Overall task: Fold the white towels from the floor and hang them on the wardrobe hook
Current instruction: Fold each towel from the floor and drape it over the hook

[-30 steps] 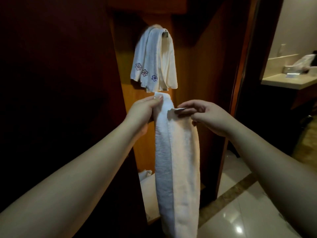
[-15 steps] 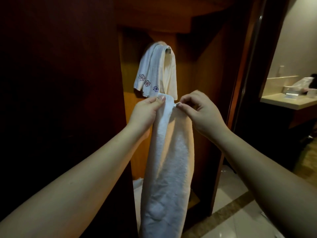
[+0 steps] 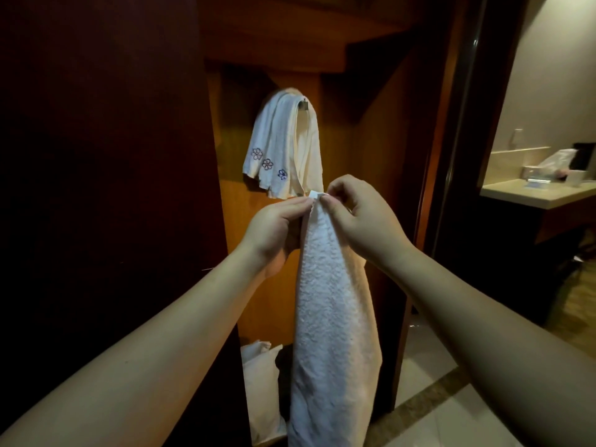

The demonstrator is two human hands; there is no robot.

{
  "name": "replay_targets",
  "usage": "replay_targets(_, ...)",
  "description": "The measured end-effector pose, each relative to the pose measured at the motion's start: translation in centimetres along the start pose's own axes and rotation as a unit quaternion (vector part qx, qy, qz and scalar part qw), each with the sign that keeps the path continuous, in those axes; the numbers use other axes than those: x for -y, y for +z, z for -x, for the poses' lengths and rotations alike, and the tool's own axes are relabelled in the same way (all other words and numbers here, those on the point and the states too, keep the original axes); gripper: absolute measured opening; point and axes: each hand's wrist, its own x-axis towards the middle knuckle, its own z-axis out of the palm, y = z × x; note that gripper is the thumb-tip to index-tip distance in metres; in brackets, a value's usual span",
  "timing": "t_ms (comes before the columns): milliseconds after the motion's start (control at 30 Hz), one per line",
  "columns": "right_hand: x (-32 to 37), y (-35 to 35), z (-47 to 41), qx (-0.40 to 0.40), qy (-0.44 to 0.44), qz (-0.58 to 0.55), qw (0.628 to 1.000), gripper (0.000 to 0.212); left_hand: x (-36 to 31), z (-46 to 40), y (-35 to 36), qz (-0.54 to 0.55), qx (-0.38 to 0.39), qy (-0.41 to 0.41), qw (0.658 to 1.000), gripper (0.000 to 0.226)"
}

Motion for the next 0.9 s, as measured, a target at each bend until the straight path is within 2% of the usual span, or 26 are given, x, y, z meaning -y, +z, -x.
replay_targets(333, -0.1, -1.6, 0.4, -0.021, -0.018, -0.006, 1.0, 0.006, 0.9, -0.2, 1.6, 0.03, 0.008, 0.058, 0.998, 0.033)
replay_targets(433, -0.2, -1.5, 0.6, -0.026, -0.019, -0.015, 0.999, 0.006, 1.0, 0.0, 1.4, 0.052, 0.044, 0.058, 0.996, 0.037)
replay_targets(500, -0.4, -1.4, 0.6, -0.03, -0.016, -0.033, 0.999, 0.006, 1.1, 0.0, 1.2, 0.029, 0.062, 0.063, 0.996, 0.035)
replay_targets(633, -0.8, -1.4, 0.5, -0.02, 0.017, -0.063, 0.998, 0.009, 1.1, -0.4, 1.1, 0.001, 0.011, 0.073, 0.997, 0.02)
replay_targets(800, -3.7, -1.9, 0.9, 0.08, 0.1, -0.078, 0.989, 0.017, 0.4, -1.2, 0.5, -0.013, -0.002, 0.089, 0.996, 0.023)
replay_targets(900, -6.9, -2.9, 1.1, 0.185, 0.115, 0.056, 0.974, 0.021, -0.2, -1.6, -1.0, -0.036, -0.023, 0.098, 0.994, 0.027)
